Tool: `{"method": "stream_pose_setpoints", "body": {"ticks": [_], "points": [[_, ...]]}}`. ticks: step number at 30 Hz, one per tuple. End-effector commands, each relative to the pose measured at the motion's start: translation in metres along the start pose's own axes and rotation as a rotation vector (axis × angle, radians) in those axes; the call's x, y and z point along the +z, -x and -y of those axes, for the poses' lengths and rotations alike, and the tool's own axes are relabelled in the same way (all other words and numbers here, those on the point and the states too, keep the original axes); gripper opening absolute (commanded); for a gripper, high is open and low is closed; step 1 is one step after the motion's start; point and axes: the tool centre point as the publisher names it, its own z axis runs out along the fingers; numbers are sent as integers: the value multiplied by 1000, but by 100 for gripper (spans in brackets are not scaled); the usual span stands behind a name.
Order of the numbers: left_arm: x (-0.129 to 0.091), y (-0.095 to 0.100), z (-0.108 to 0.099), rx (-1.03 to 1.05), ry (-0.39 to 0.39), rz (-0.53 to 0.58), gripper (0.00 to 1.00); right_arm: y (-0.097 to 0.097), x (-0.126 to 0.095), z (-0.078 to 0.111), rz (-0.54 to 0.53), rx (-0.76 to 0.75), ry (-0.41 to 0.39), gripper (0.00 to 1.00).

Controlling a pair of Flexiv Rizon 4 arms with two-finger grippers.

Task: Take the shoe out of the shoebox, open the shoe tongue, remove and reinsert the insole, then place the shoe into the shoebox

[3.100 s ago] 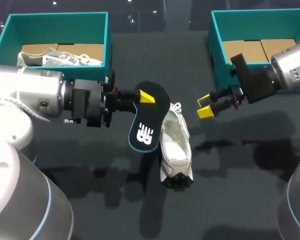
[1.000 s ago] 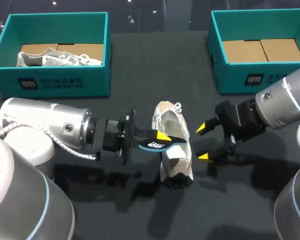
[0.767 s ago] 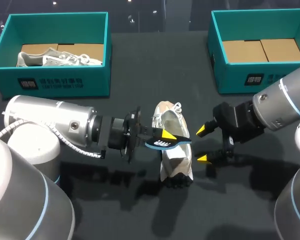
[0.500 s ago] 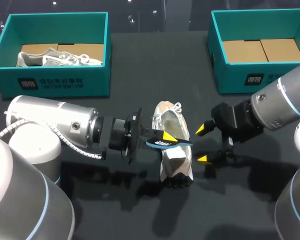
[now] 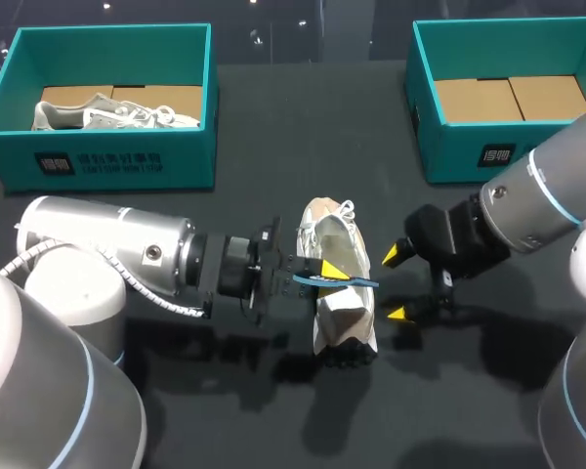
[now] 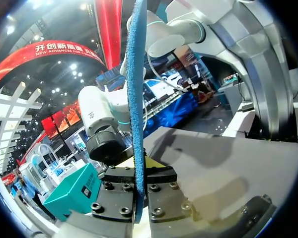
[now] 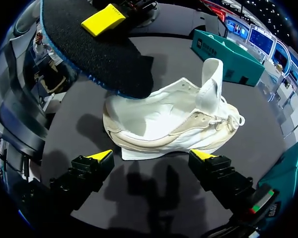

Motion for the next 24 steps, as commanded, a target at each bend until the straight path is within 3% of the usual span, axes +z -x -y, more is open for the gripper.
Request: {"method": "stream_pose_setpoints", "body": {"ticks": [1,24], "points": [[5,-4,-3,-1,1,8,0,6,11,-3,-10,3,-11,100],[6,-2,-9,-22,-7,41,0,0,20,-3,-7,36,-37,100]]}}
